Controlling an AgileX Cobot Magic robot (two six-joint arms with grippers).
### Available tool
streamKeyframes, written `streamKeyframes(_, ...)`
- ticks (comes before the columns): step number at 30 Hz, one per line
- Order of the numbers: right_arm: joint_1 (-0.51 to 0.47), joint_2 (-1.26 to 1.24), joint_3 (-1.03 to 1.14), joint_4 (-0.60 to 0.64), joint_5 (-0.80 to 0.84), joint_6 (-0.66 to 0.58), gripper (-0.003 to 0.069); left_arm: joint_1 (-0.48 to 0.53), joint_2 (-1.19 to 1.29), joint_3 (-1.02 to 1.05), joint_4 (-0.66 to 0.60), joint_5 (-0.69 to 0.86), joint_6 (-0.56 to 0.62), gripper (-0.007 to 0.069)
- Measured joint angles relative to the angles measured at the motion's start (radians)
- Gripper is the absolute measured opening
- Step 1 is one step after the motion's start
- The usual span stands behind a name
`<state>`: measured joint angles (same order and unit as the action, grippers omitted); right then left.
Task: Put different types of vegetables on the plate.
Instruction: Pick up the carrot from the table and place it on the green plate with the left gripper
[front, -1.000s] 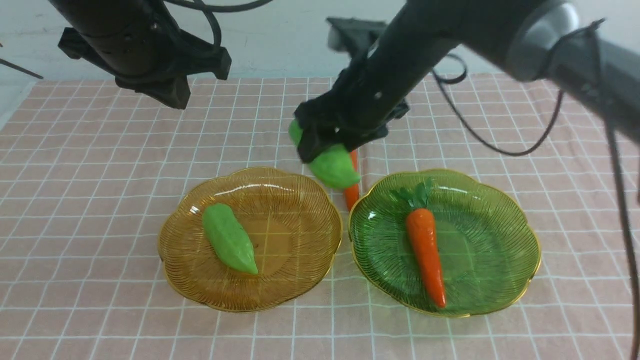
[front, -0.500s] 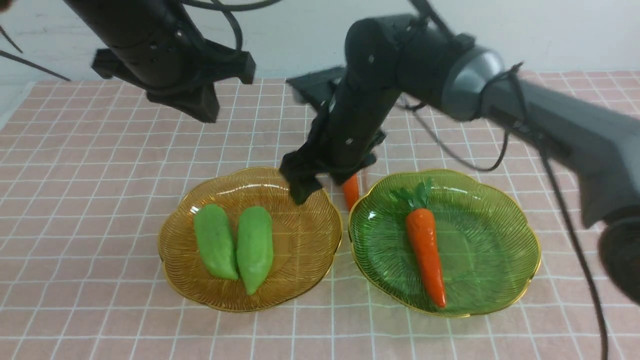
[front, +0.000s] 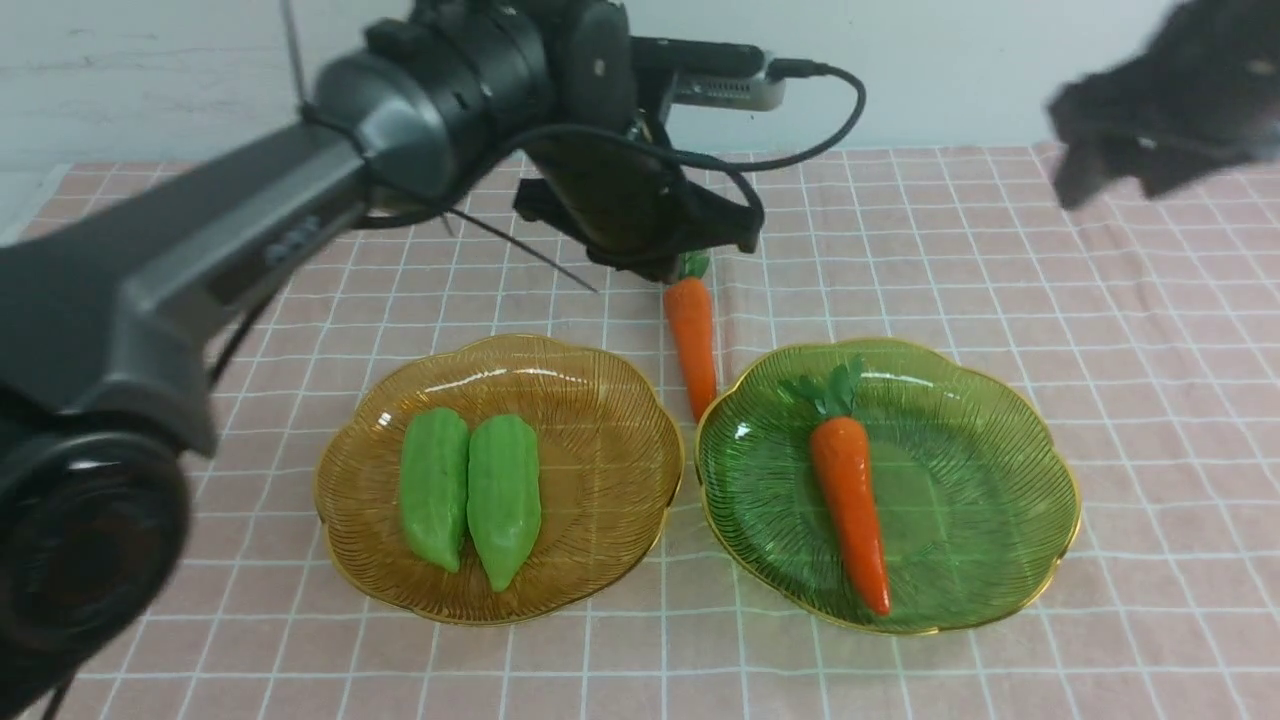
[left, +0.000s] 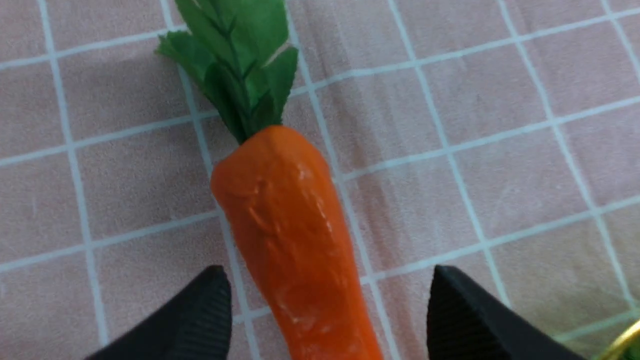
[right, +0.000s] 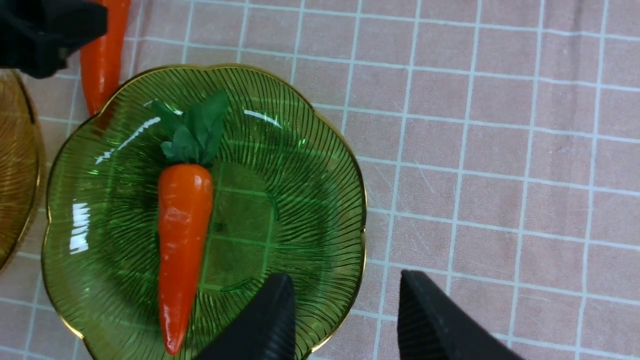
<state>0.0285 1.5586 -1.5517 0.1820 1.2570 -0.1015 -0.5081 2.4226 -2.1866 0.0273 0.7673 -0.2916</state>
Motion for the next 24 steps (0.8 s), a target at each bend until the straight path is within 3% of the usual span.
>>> streamKeyframes(10,0.000,0.000,0.000,0.024,0.000,-0.016,0.0264,0.003,0.051,-0.001,0.041,-0.023,-0.058,0.0478)
streamKeyframes(19,0.000,0.000,0.000,0.034,0.000,-0.016,0.0264,0.005,0.094,-0.008,0.014,-0.036,-0.062,0.0433)
streamKeyframes(24,0.000,0.000,0.000,0.036,-0.001,-0.019,0.0264,0.012,0.094,-0.011,0.005,-0.031,-0.061,0.0257)
